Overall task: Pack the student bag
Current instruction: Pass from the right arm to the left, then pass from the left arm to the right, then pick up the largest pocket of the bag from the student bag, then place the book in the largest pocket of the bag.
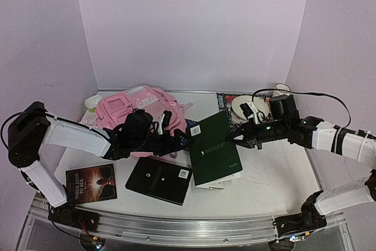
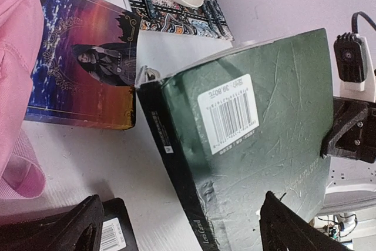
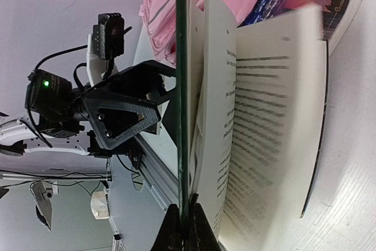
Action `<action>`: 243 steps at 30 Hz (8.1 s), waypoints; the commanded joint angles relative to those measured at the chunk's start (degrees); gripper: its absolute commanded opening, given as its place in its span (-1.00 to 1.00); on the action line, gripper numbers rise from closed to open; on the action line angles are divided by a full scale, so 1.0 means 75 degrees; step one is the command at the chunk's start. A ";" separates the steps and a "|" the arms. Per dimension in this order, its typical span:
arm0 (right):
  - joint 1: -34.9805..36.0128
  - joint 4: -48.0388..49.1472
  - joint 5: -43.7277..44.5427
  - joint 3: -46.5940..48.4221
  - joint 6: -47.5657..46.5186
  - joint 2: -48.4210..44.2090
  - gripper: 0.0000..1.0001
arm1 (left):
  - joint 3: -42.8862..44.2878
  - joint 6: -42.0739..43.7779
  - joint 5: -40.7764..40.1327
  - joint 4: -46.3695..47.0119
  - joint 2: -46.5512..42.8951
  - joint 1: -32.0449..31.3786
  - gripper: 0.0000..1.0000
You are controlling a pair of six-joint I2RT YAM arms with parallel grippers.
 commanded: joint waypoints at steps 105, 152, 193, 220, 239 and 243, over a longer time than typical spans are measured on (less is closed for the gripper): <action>0.1198 1.2019 0.1257 -0.0114 0.3438 0.3896 -1.00 | -0.2889 -0.2008 -0.1346 0.5227 -0.0972 0.1625 0.56; -0.0341 1.0047 0.1380 -0.1697 0.3497 0.1663 -1.00 | 0.3548 0.5364 -0.5507 -0.6733 0.0758 0.0474 0.19; 0.1230 0.9310 0.1733 -0.0244 0.3653 0.3421 -1.00 | 0.7042 0.5529 -0.3686 -0.7519 0.0189 0.0511 -1.00; 0.1853 0.6398 0.3440 0.5013 0.3270 0.7507 -1.00 | 0.6631 0.5375 -0.1340 -0.7264 -0.0552 0.0240 -1.00; 0.1904 0.3163 0.2373 0.6132 0.0914 0.7432 0.34 | 0.4741 0.5219 -0.3171 -0.6823 -0.1141 0.0470 -1.00; 0.1822 0.2554 0.1969 0.5556 0.0125 0.6812 0.49 | 0.4333 0.5178 -0.3087 -0.6694 -0.1191 0.1013 -1.00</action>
